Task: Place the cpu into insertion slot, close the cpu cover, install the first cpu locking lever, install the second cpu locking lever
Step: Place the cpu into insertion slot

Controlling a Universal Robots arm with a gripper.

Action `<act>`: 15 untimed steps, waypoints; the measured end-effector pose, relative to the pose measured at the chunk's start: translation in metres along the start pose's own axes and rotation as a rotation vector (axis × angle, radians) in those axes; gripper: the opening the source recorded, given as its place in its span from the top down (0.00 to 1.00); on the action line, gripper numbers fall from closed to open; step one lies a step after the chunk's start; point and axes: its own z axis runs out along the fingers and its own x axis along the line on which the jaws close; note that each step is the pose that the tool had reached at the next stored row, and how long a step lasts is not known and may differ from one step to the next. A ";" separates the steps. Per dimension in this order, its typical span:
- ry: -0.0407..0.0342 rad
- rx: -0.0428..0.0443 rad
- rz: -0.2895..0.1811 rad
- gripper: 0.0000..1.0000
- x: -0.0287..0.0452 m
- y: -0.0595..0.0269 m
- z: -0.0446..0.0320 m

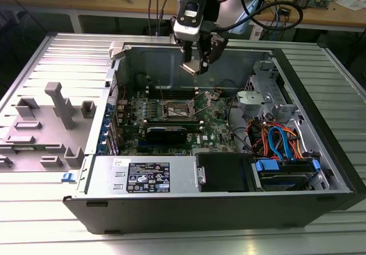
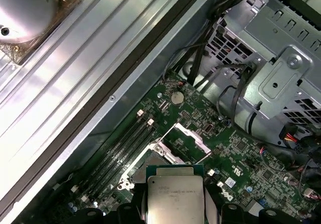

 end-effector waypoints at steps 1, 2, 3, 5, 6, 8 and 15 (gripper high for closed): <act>-0.0012 0.0003 0.028 0.46 0.0000 0.0000 0.0006; -0.0021 0.0006 0.047 0.46 0.0000 0.0000 0.0010; -0.0026 0.0007 0.057 0.46 0.0000 -0.0001 0.0012; -0.0039 0.0013 0.087 0.46 0.0000 -0.0001 0.0020; -0.0049 0.0019 0.109 0.46 0.0000 -0.0001 0.0026; -0.0059 0.0026 0.134 0.46 0.0000 -0.0001 0.0032; -0.0090 0.0090 0.256 0.46 0.0001 -0.0003 0.0064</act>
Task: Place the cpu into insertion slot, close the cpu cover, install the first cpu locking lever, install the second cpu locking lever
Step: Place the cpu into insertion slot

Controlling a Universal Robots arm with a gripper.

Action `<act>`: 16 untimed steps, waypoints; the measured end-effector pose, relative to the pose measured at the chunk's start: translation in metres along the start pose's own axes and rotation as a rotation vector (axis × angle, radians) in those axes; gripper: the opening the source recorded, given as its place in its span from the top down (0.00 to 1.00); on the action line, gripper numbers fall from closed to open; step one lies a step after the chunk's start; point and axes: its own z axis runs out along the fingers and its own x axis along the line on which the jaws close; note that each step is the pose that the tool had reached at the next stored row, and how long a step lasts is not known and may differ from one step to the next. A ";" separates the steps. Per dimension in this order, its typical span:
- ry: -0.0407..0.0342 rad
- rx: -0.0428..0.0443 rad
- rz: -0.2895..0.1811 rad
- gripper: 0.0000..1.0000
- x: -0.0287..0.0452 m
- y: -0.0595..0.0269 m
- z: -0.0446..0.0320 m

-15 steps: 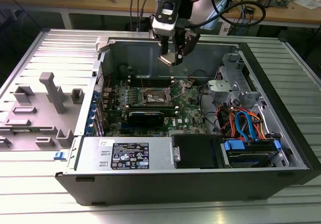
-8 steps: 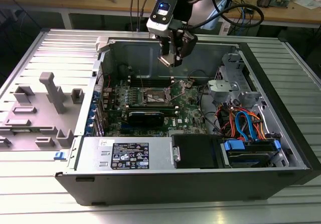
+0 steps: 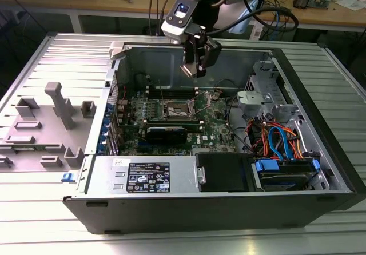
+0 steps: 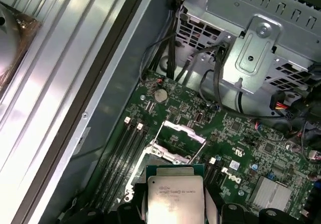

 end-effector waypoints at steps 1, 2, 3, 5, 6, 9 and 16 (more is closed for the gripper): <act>0.0000 0.0018 0.019 0.46 0.0000 0.0000 0.0005; -0.0001 0.0027 0.029 0.46 0.0000 0.0000 0.0007; -0.0002 0.0039 0.041 0.46 0.0000 0.0000 0.0009; -0.0001 0.0046 0.050 0.46 0.0000 0.0000 0.0010; -0.0001 0.0046 0.050 0.46 0.0000 0.0000 0.0011; 0.0000 0.0046 0.050 0.46 0.0000 0.0000 0.0011; -0.0001 0.0046 0.052 0.46 0.0000 0.0000 0.0010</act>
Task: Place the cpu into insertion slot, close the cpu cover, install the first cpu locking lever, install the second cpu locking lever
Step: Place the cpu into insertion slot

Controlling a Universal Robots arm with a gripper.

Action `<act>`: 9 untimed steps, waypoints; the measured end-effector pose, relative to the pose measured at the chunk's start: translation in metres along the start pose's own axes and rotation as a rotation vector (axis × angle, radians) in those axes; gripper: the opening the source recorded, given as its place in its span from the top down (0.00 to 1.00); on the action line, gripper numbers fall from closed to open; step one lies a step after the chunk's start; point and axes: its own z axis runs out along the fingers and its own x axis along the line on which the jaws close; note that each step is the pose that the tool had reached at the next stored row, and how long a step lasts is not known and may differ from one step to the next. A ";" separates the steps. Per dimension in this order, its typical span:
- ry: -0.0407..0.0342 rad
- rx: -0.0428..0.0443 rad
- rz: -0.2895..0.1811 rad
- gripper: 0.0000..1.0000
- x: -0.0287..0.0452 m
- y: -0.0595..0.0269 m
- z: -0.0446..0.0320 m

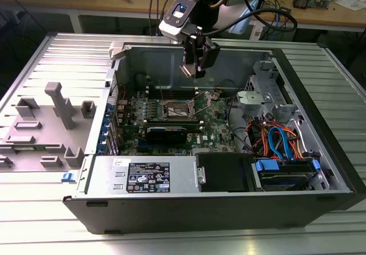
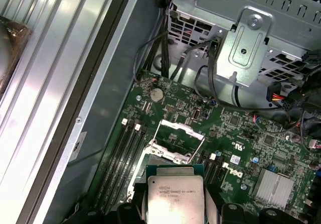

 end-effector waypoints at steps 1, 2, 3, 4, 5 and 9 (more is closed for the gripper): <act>0.0000 0.0000 0.001 0.46 0.0000 0.0000 0.0000; -0.0002 0.0000 0.004 0.46 0.0000 0.0000 0.0000; -0.0003 0.0001 0.006 0.46 0.0000 0.0000 0.0000; -0.0005 0.0001 0.011 0.46 0.0000 0.0000 0.0001; -0.0007 0.0001 0.017 0.46 0.0000 0.0000 0.0002; -0.0022 0.0003 0.063 0.46 0.0000 0.0000 0.0011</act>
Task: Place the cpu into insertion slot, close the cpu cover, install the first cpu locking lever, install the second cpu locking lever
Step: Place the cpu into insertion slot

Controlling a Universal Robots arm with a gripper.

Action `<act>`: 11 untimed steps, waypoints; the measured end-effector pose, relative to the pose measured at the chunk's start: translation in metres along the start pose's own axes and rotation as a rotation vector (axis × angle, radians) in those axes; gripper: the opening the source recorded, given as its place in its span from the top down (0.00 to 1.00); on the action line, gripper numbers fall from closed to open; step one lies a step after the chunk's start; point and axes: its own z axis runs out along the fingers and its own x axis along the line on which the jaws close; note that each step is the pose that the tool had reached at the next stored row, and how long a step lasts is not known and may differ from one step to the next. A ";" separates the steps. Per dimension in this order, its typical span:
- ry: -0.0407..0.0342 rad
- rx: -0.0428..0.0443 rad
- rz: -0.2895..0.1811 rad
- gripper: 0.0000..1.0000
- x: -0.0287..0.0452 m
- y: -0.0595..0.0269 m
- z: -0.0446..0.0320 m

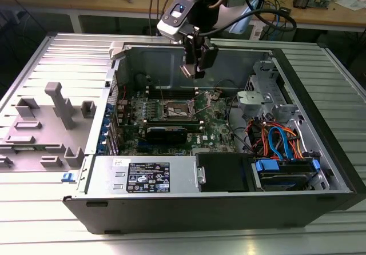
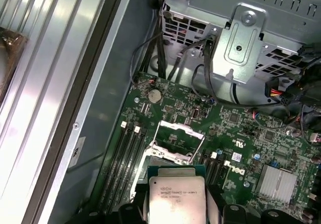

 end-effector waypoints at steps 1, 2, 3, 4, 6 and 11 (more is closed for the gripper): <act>-0.0003 0.0000 0.009 0.46 0.0000 0.0000 0.0002; -0.0007 0.0000 0.018 0.46 0.0000 0.0000 0.0005; -0.0011 0.0001 0.029 0.46 0.0000 0.0000 0.0007; -0.0016 0.0002 0.041 0.46 0.0000 -0.0001 0.0010; -0.0034 0.0005 0.083 0.46 0.0000 -0.0001 0.0020; -0.0086 0.0020 0.190 0.46 0.0000 -0.0002 0.0052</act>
